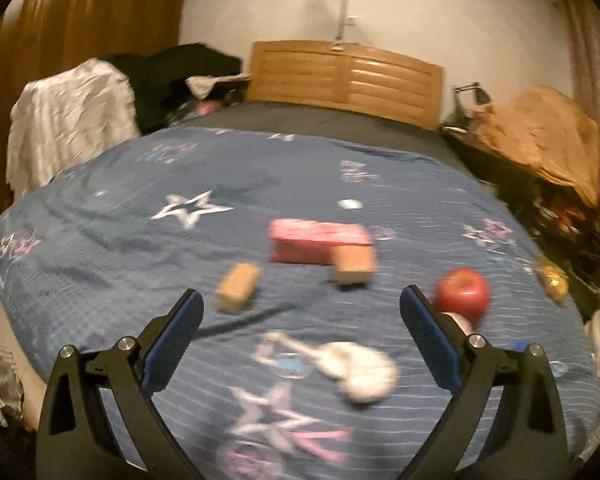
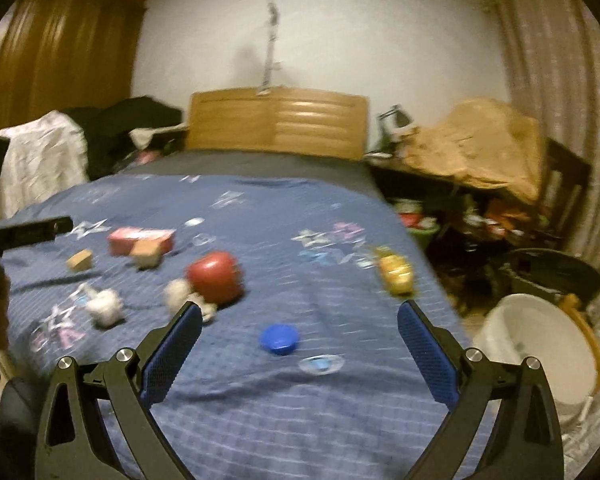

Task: Collect trash
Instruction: 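Grasp the tan sponge block with left tool while right tool grasps the white knitted ball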

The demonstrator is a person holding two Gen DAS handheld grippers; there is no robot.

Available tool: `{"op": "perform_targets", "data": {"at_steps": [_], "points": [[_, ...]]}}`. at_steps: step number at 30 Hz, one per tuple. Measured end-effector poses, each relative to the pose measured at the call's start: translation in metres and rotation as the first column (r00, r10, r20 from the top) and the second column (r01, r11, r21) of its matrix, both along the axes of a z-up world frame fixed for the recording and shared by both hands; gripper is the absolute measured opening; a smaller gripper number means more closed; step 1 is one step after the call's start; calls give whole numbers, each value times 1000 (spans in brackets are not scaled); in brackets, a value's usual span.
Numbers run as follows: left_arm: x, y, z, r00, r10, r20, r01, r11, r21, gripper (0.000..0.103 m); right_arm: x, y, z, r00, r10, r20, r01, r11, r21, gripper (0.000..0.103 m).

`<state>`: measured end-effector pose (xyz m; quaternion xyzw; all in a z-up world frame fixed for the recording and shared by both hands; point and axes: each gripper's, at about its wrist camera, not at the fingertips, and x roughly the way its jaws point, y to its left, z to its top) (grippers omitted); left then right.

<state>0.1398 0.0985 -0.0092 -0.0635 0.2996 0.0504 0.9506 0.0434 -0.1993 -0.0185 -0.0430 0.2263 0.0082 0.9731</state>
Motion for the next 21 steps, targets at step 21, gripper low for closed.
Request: {"op": "perform_targets", "data": {"at_steps": [21], "points": [[-4,73,-69,989,-110,-103,98,988,-118,95,42,90,-80,895,379,-235,-335,920,205,97]]}}
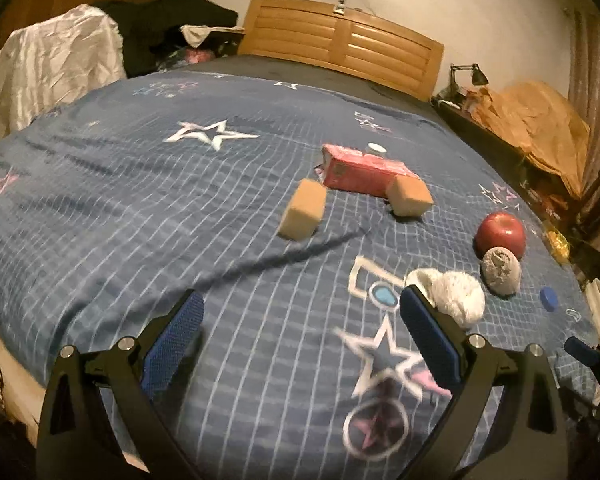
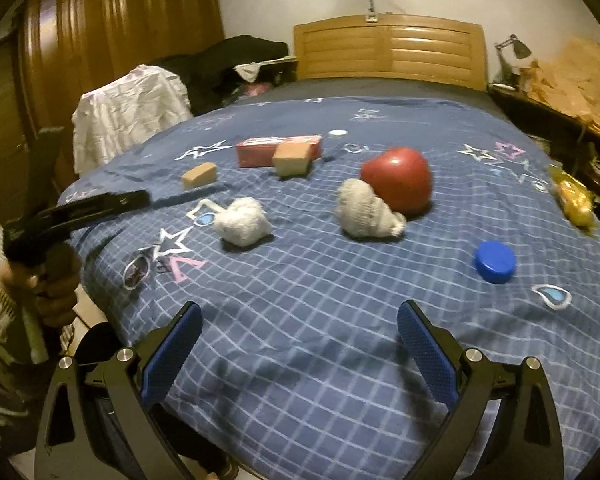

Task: Collect trash
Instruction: 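Grasp the tan sponge block with left tool while right tool grasps the white knitted ball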

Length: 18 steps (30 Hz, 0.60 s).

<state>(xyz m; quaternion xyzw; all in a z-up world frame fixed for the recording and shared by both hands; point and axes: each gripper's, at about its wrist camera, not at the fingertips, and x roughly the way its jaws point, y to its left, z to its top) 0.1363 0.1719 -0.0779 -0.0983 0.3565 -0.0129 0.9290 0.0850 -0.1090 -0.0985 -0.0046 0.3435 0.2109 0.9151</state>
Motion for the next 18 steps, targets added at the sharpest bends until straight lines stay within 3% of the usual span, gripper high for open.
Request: {"op": "perform_targets", "data": {"at_steps": [7,12,14,15,16,17,18], "points": [[46,-13,5,999,-50,-2,50,996,78,95,28,30,11,995,97,21,-98,995,6,91],[86,-12,-6,996,-71,-53,74,995,67,87,73,68,6,986,164,-26,-165,986,-31,78],[101,-13,-16,995,-53,-90,62,993,100,77,88,76,-1,983,174,-68,-175,984,-22,69],[106,-12,-21,992,-58,-110,68,994,88,66,93,79,-5,981,175,-86,-178,984,-22,66],[110,-11,-25,989,-64,-131,74,994,76,52,100,82,-11,979,169,-114,-173,984,-28,56],[116,-9,-34,983,-58,-174,71,995,64,46,104,83,-17,976,166,-137,-171,985,-25,45],[118,-7,-37,981,-45,-186,57,996,61,39,106,83,-20,974,171,-151,-174,985,-10,44]]}}
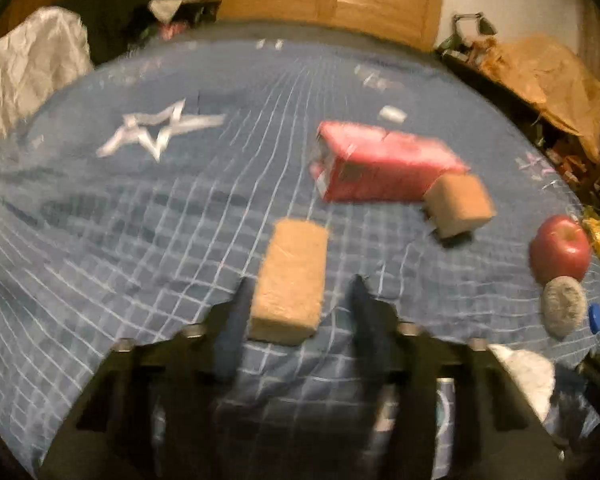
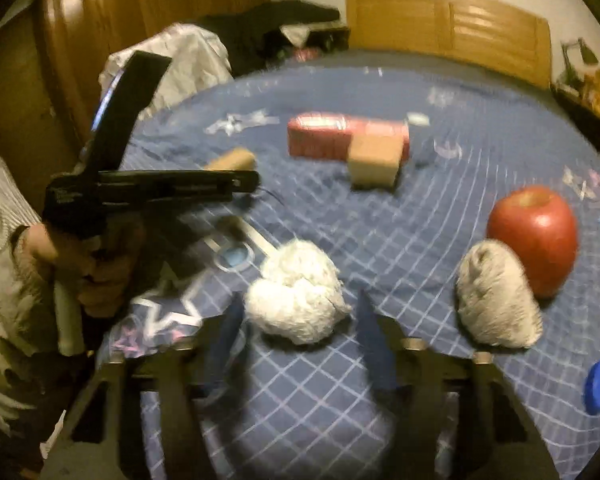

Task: Collect trash
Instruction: 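Grasp the tan sponge block with left tool while right tool grasps the white knitted ball, then lift and carry the sponge block and white ball over the white bucket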

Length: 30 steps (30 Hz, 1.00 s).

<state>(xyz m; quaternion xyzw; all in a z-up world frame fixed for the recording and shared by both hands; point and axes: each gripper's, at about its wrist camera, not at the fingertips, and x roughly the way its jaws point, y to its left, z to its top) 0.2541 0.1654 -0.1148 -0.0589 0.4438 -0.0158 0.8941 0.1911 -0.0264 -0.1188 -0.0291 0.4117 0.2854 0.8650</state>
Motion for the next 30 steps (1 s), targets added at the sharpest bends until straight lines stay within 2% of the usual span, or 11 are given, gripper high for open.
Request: {"op": "perform_targets", "data": {"at_steps": [2,4,7,11,14,18,23,30], "points": [[-1,4,1,1000,13,13,-13,1000,-15,28,-2,-1,-1,1000,4,16,-5,1000,9,40],[-5,7,2,999,26,29,-26,999,-25,27,-8,-2,0,1000,11,29,-11,1000,16,38],[-17,9,11,993,86,79,-87,996,6,26,-16,-9,1,1000,3,25,-4,999,45,38],[-52,6,26,977,164,135,-167,986,14,26,-30,-20,6,999,-18,28,16,998,54,38],[-77,-6,36,970,182,162,-190,981,30,26,-45,-33,15,998,-35,45,32,998,54,38],[-97,-32,53,967,164,195,-179,982,63,26,-60,-50,28,996,-67,64,62,996,67,38],[-118,-73,78,962,96,255,-130,984,121,26,-86,-80,52,987,-114,113,104,991,88,38],[-133,-126,105,949,7,315,-63,984,166,26,-120,-136,82,961,-224,161,201,969,145,38]]}}
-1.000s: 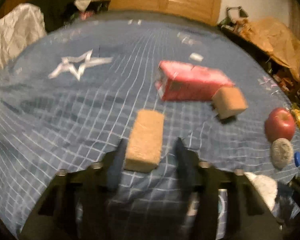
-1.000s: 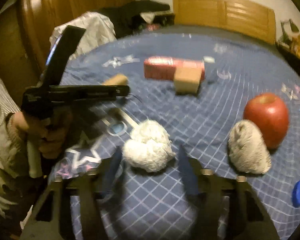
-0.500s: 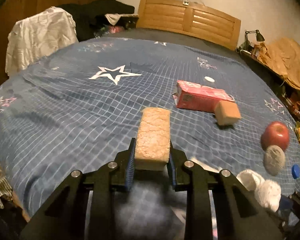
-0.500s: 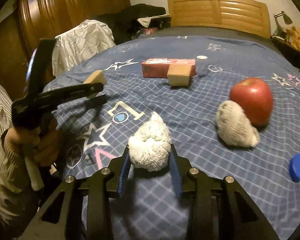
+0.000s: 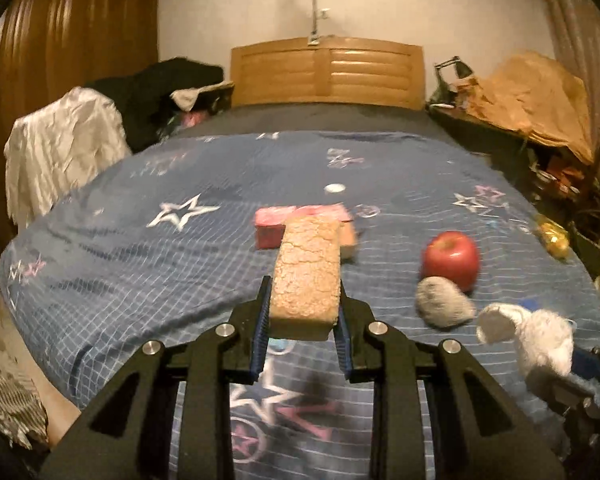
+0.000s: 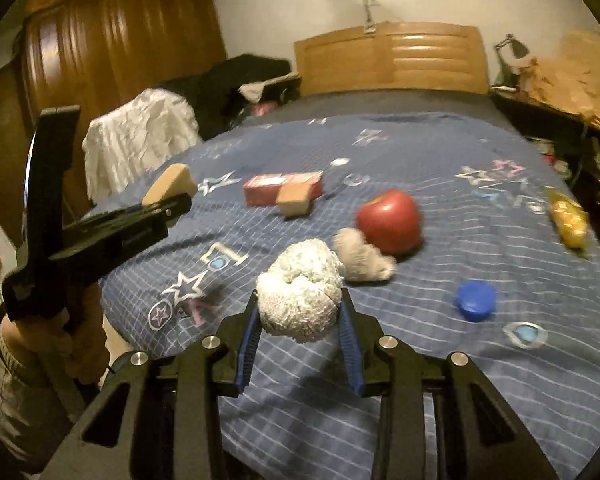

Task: Collect trash
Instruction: 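Lift and carry the sponge block and white ball over the white bucket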

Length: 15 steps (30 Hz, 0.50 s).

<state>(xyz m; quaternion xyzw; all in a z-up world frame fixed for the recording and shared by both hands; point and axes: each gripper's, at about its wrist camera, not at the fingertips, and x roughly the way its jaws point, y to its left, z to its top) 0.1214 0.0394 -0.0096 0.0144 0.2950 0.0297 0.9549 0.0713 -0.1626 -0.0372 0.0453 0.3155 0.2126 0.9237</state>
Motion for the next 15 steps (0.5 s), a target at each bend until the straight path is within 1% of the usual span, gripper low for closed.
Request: {"op": "perform_targets", "data": {"at_steps": [5,11,15], "points": [[-7,-34,7,998,-59,14,59,998,28,26,-23,-44,14,996,-83,28,82,996,37,38],[-16,-77,18,990,-135,38,133,990,52,26,-39,-87,18,984,-174,36,171,982,78,38],[-21,-101,20,982,-184,46,181,982,63,26,-53,-116,22,972,-231,49,225,969,101,38]]}}
